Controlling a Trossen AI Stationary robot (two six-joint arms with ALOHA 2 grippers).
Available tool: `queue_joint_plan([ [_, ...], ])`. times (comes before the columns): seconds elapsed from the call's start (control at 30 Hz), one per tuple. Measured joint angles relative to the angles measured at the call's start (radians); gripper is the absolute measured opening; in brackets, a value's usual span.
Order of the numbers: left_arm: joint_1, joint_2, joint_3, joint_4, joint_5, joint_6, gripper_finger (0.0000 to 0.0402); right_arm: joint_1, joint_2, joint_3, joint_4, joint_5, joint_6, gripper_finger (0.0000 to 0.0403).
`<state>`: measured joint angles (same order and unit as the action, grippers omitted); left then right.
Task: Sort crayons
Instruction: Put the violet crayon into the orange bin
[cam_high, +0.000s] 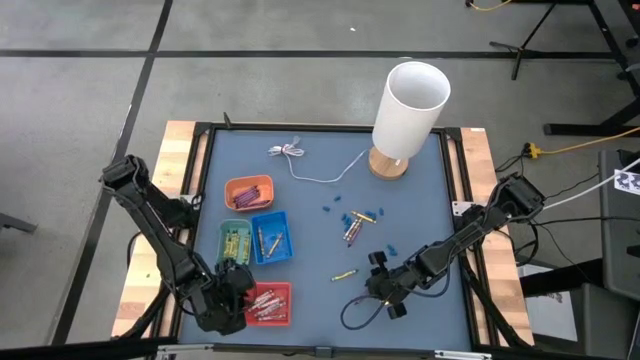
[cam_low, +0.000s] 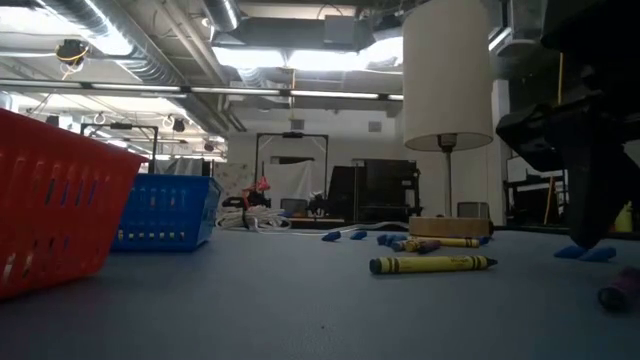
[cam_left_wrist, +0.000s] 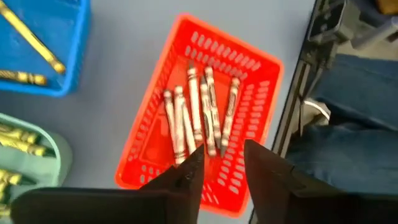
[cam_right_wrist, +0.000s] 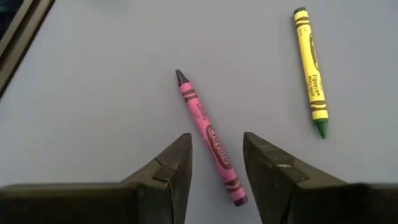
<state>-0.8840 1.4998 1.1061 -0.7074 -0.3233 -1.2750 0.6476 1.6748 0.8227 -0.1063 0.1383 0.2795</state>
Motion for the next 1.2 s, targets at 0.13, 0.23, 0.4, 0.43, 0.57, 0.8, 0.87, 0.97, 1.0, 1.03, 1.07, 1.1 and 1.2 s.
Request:
queue_joint_plan([
  [0.13, 0.002, 0.0, 0.0, 0.0, -0.063, 0.001, 0.0107, 0.0, 0.016, 0.0, -0.014, 0.0, 0.0, 0.0143],
  [0.23, 0.002, 0.0, 0.0, 0.0, -0.106, 0.002, 0.0107, 0.0, 0.041, 0.0, -0.027, 0.003, -0.004, 0.0143],
  [0.4, 0.008, 0.0, 0.0, 0.004, -0.146, 0.003, 0.0106, 0.001, 0.075, 0.004, -0.016, 0.006, -0.007, 0.0143],
  [0.43, 0.009, 0.0, 0.0, 0.005, -0.159, 0.003, 0.0106, 0.001, 0.079, 0.004, -0.016, 0.012, -0.008, 0.0142],
  [0.57, 0.015, 0.0, 0.0, 0.005, -0.234, 0.01, 0.0106, 0.002, 0.081, 0.003, -0.012, 0.019, -0.037, 0.0122],
  [0.8, 0.048, 0.0, 0.0, 0.028, -0.363, 0.103, 0.0106, 0.002, 0.083, 0.003, -0.003, 0.02, -0.051, 0.0045],
  [0.87, 0.065, 0.0, 0.0, 0.045, -0.402, 0.122, 0.0106, 0.002, 0.084, 0.002, 0.0, 0.023, -0.051, 0.0027],
  [0.97, 0.094, 0.0, 0.0, 0.083, -0.435, 0.187, 0.0106, 0.001, 0.084, 0.002, 0.007, 0.027, -0.051, 0.0012],
  [1.0, 0.104, 0.0, 0.0, 0.098, -0.438, 0.214, 0.0106, 0.001, 0.083, 0.006, 0.005, 0.028, -0.051, 0.001],
  [1.03, 0.114, 0.0, 0.0, 0.112, -0.441, 0.241, 0.0106, 0.001, 0.082, 0.011, 0.003, 0.031, -0.051, 0.001],
  [1.07, 0.124, 0.0, 0.0, 0.128, -0.443, 0.27, 0.0106, 0.001, 0.083, 0.017, 0.001, 0.035, -0.051, 0.0011],
  [1.1, 0.135, 0.0, 0.0, 0.145, -0.444, 0.3, 0.0106, 0.001, 0.084, 0.024, -0.002, 0.038, -0.051, 0.0014],
  [1.2, 0.165, 0.0, 0.0, 0.199, -0.444, 0.403, 0.0105, -0.002, 0.09, 0.053, -0.002, 0.088, -0.053, 0.0026],
])
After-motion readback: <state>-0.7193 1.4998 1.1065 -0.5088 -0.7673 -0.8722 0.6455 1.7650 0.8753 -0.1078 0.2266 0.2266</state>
